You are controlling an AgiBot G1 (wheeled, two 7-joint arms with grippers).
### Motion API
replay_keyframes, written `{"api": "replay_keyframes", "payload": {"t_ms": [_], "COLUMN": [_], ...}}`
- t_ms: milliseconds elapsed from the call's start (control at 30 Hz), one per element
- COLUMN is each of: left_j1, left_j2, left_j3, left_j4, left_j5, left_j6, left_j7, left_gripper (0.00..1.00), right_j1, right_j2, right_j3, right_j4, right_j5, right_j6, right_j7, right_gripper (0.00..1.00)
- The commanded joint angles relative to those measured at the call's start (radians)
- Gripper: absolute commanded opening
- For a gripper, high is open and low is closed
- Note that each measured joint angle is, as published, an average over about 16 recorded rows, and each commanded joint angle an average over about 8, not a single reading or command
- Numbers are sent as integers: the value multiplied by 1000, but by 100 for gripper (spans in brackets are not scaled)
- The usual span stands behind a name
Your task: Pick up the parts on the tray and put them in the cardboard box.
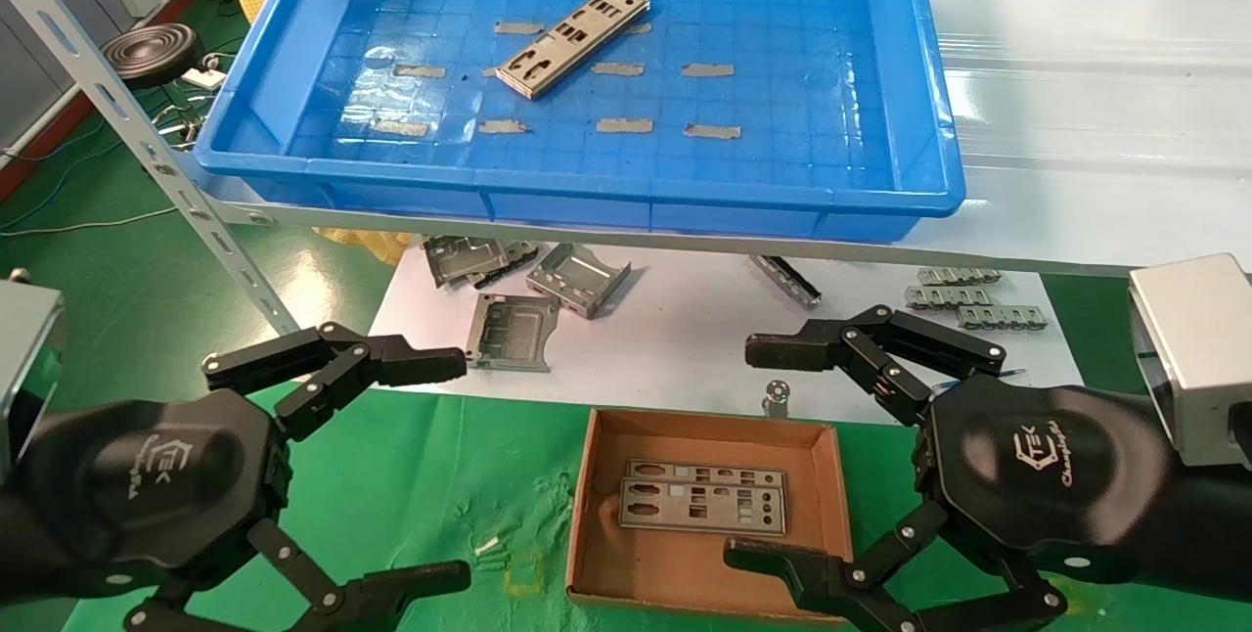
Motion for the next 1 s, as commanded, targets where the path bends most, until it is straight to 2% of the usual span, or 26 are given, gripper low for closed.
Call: {"api": "replay_keyframes", "payload": {"t_ms": [33,1000], "left_j1": [0,0], "left_j2": [0,0], "left_j3": [0,0], "left_j4": [0,0], "left_j5": [0,0], "left_j6": [0,0], "left_j7": [0,0], "left_gripper": [100,100], "right_j1": [0,0], "right_j2": [0,0], "right_j3": [0,0], "right_j4": [0,0], "right_j5": [0,0], "right_j6": [0,0], "right_j7": [0,0], "right_gripper": [100,100]}}
